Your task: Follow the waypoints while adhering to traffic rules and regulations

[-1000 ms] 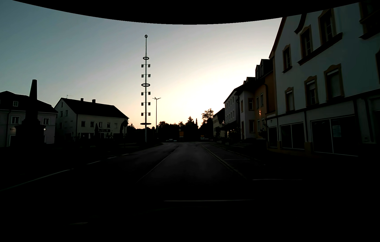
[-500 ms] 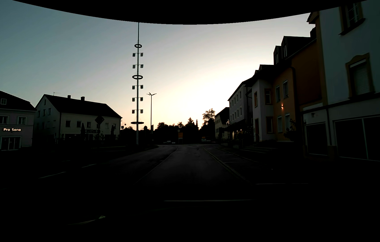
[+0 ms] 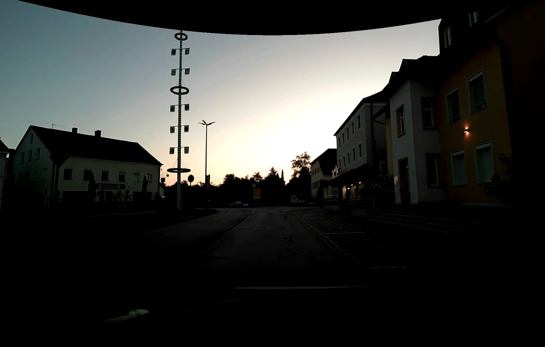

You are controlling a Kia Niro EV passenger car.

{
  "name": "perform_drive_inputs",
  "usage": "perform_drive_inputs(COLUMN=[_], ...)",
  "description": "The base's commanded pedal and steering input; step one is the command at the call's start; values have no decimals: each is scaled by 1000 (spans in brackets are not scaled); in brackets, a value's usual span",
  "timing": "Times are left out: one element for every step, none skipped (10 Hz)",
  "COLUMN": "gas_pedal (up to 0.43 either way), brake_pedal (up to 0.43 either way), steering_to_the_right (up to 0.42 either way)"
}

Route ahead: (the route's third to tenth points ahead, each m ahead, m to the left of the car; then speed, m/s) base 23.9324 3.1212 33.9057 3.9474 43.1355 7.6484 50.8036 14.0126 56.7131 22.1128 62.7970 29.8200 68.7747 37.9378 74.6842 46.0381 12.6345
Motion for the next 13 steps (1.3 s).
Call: perform_drive_inputs(gas_pedal=[0,0,0,0,0,0,0,0,0,0,0,0,0], brake_pedal=[134,189,201,207,207,201,195,183,177,171,159,152,152], steering_to_the_right=[0,0,0,0,0,-1,-1,-2,-3,-5,-9,-14,-19])
